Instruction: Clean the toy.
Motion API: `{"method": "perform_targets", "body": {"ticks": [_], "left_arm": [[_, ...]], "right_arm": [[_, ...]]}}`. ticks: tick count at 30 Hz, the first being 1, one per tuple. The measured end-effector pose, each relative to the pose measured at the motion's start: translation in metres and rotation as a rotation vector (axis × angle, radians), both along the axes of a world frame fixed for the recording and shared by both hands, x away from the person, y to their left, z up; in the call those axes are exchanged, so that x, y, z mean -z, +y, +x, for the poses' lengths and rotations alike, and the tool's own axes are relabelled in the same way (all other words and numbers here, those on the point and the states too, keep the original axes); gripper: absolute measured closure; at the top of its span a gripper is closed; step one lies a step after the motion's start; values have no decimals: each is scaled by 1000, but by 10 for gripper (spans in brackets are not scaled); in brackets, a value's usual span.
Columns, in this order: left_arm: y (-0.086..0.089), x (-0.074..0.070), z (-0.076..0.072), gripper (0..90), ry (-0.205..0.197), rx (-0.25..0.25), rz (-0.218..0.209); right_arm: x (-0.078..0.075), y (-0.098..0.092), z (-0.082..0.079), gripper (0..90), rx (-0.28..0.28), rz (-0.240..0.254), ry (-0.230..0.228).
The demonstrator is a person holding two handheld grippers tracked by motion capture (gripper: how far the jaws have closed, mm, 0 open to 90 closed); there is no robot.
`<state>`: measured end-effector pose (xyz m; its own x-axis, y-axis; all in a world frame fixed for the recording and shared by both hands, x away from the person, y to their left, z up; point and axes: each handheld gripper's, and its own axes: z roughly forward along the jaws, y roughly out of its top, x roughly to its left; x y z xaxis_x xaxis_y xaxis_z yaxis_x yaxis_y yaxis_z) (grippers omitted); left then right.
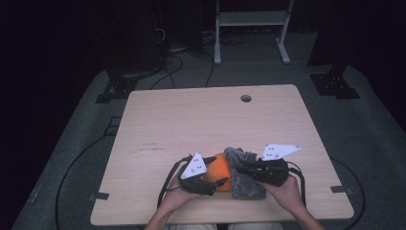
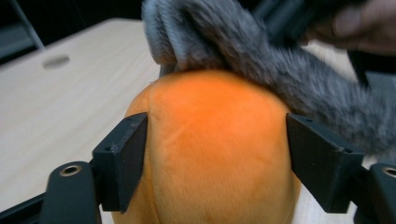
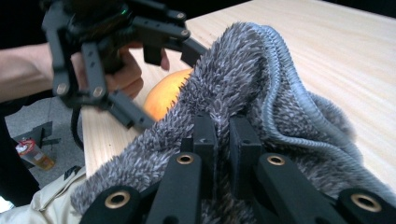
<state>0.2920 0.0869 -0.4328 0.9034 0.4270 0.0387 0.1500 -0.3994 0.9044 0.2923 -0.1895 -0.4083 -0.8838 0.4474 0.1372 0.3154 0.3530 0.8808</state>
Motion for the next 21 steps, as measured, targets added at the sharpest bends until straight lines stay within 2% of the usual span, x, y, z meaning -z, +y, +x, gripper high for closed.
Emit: {"method": "perform_targets", "body": {"ticks": [1, 3, 4, 5, 6, 8, 9, 11, 12, 13, 14, 15, 16, 17, 19, 20, 21], "left_arm": [[2, 1, 0, 273, 0, -7, 4], [7, 3, 1, 277, 6, -9, 28], [9, 4, 2, 288, 13, -13, 32], [12, 4, 3, 290, 27, -16, 31], [15, 6, 4, 290, 38, -15, 28], [18, 7, 4, 302, 44, -21, 30], [18, 7, 4, 303, 44, -21, 30], [18, 8, 4, 305, 47, -22, 31], [18, 8, 4, 305, 49, -17, 29], [18, 8, 4, 303, 49, -17, 29], [19, 8, 5, 303, 62, -10, 23], [20, 7, 7, 232, 92, 2, 0], [21, 6, 9, 232, 133, 5, -28], [23, 5, 12, 190, 167, 3, -56], [25, 4, 13, 250, 170, -4, -70], [24, 4, 11, 250, 148, -9, -48], [21, 4, 8, 274, 128, -12, -21]], "right_arm": [[4, 0, 1, 826, 3, -2, 5], [6, -2, 1, 827, 8, -12, 10], [12, -8, 3, 826, 33, -34, 20], [16, -12, 5, 826, 47, -33, 41], [16, -12, 5, 826, 47, -33, 41], [23, -21, 9, 826, 85, -62, 77], [23, -21, 9, 826, 85, -62, 77], [19, -24, 8, 826, 85, -21, 85], [12, -20, 6, 826, 61, 15, 62], [12, -20, 6, 826, 61, 15, 62], [10, -16, 5, 826, 47, 13, 55], [12, -8, 5, 826, 27, -3, 52], [12, -8, 5, 826, 27, -3, 52], [15, -5, 5, 826, 21, -9, 55], [20, -6, 6, 826, 11, -8, 63], [21, -8, 6, 825, 15, -6, 72], [25, -14, 9, 825, 28, -9, 100]]}}
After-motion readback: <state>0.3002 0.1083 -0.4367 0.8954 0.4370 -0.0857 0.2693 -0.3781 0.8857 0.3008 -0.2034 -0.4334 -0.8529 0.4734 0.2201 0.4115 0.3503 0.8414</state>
